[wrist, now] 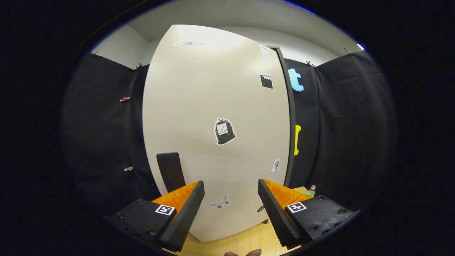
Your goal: Open the shoe cabinet door, grab the shoes and put them into the shoe cabinet, then close the shoe cabinet door.
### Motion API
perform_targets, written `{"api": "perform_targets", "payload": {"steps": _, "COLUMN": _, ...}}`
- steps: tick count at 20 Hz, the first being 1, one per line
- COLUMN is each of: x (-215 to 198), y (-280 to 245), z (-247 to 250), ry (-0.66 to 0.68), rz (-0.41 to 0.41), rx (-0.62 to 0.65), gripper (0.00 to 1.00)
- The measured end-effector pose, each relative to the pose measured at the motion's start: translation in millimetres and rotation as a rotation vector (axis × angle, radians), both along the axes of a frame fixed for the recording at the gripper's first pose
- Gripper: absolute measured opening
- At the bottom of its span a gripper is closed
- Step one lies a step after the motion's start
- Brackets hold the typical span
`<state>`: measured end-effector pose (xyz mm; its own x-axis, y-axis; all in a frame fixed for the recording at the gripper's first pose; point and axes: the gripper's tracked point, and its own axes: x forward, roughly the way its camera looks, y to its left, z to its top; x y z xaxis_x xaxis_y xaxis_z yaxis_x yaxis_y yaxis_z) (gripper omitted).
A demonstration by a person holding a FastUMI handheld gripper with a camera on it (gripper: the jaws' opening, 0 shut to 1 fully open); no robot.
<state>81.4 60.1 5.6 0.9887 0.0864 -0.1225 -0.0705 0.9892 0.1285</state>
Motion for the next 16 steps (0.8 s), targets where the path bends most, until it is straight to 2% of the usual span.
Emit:
{"api": "perform_targets", "payload": {"steps": 3, "x": 1.9, "y": 12.4, "z": 1.7, "ry": -0.001, "rz": 0.016, "rx": 0.011, "gripper": 0.98}}
{"api": "perform_targets", "payload": {"steps": 9, "x": 5.7, "y": 5.9, "z": 14.2, "ry": -0.028, "rz": -0.020, "rx": 0.030, "gripper": 0.98}}
{"api": "perform_targets", "payload": {"steps": 16, "x": 6.5, "y": 9.4, "z": 12.0, "ry": -0.018, "rz": -0.010, "rx": 0.019, "gripper": 0.98}}
